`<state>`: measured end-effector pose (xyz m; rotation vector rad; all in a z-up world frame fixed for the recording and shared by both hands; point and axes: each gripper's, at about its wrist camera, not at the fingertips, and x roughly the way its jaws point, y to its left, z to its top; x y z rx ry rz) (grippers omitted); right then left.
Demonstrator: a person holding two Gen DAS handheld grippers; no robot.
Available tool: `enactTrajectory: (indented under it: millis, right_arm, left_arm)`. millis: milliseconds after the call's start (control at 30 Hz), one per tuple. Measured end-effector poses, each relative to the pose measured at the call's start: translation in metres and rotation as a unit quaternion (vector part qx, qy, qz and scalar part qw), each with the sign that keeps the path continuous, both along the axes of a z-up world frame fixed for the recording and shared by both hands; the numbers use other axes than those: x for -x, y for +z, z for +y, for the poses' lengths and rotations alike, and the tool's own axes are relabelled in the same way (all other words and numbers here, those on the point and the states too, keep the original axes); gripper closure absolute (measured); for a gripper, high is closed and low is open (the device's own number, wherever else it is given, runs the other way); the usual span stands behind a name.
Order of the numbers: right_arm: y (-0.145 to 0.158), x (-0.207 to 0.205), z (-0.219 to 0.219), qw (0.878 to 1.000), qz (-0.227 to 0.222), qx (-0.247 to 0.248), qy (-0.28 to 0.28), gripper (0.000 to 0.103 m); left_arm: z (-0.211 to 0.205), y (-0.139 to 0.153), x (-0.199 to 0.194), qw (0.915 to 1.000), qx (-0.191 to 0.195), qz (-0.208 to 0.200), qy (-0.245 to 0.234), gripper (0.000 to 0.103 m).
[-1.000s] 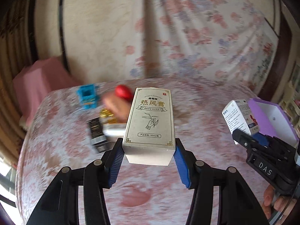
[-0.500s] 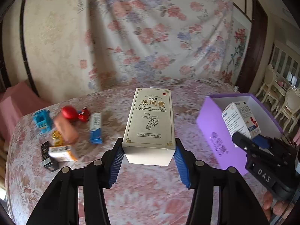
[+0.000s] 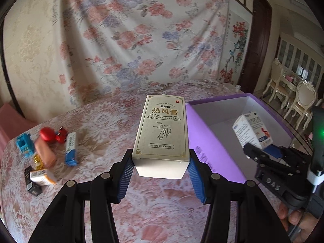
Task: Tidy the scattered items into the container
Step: 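Carry both held boxes over to the purple box, then open right tool to drop its box while left tool drops its box into purple box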
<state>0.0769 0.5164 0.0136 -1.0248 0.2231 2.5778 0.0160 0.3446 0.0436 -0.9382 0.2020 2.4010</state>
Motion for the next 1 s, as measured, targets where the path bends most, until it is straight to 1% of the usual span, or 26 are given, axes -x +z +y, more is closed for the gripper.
enactTrajectory:
  millis: [200,500,733,900,1000]
  right_arm:
    - [-0.003,0.006,0.024,1.0,-0.003,0.003,-0.003,0.058]
    - [0.0,0.024,0.066,0.999,-0.022,-0.037,-0.01,0.058]
    - [0.004,0.038,0.102,0.997,-0.039,-0.059,-0.02,0.057]
    - [-0.003,0.042,0.123,0.996,-0.054,-0.059,-0.028,0.057]
    - [-0.012,0.04,0.134,0.996,-0.064,-0.05,-0.04,0.057]
  left_arm:
    - [0.039,0.004,0.001,0.9997,0.002,0.003,-0.024,0.051]
    - [0.084,0.0,0.002,0.9987,-0.003,-0.011,-0.05,0.051]
    - [0.113,-0.002,0.005,0.9981,-0.013,-0.021,-0.056,0.051]
    - [0.137,-0.009,0.002,0.9981,-0.021,-0.034,-0.047,0.051]
    - [0.152,-0.02,-0.001,0.9981,-0.016,-0.041,-0.043,0.051]
